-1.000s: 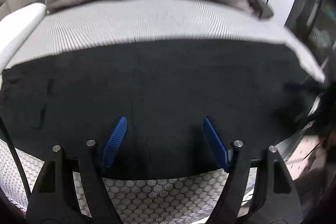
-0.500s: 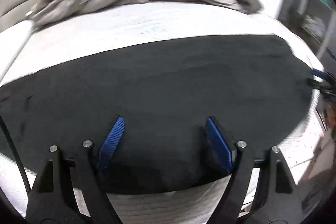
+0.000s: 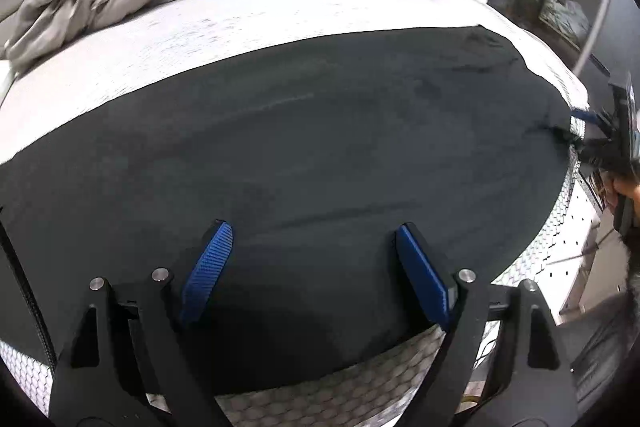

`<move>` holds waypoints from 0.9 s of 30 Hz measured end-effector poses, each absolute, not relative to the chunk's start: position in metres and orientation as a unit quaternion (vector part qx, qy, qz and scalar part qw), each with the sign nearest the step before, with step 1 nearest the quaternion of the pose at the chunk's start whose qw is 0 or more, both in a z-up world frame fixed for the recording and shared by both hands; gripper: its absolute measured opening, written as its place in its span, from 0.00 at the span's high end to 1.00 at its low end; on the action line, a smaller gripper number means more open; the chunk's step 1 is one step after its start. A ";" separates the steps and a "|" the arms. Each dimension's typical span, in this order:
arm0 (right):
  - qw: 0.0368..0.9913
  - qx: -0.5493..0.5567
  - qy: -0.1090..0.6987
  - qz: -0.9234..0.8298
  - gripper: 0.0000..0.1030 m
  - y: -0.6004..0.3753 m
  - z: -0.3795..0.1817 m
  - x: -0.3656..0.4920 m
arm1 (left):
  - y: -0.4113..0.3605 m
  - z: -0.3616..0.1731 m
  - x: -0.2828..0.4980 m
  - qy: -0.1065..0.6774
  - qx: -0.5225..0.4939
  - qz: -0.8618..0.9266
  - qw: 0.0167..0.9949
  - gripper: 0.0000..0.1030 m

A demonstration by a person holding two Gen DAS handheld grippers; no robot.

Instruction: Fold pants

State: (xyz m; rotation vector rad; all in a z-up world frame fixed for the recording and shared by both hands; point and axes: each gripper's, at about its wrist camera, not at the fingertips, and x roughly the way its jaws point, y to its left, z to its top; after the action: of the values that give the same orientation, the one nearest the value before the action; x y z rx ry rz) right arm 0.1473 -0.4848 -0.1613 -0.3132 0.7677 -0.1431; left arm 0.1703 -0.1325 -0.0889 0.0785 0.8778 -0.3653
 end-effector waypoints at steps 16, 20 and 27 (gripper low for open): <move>0.884 0.366 0.286 0.057 0.15 -0.606 -0.168 0.150 | -0.113 -0.088 0.182 0.416 0.017 -0.153 0.896 0.20; 0.904 0.308 0.296 0.016 0.61 -0.598 -0.162 0.159 | -0.105 -0.087 0.184 0.414 0.016 -0.148 0.898 0.20; 0.940 0.236 0.241 0.050 0.82 -0.529 -0.093 0.153 | -0.085 -0.082 0.197 0.412 -0.021 -0.111 0.904 0.20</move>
State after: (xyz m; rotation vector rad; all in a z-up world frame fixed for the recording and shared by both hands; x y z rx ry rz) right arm 0.1532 -0.5289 -0.0933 0.4808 0.4914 0.1024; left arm 0.1973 -0.0846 -0.0824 -0.0429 0.8523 -0.2303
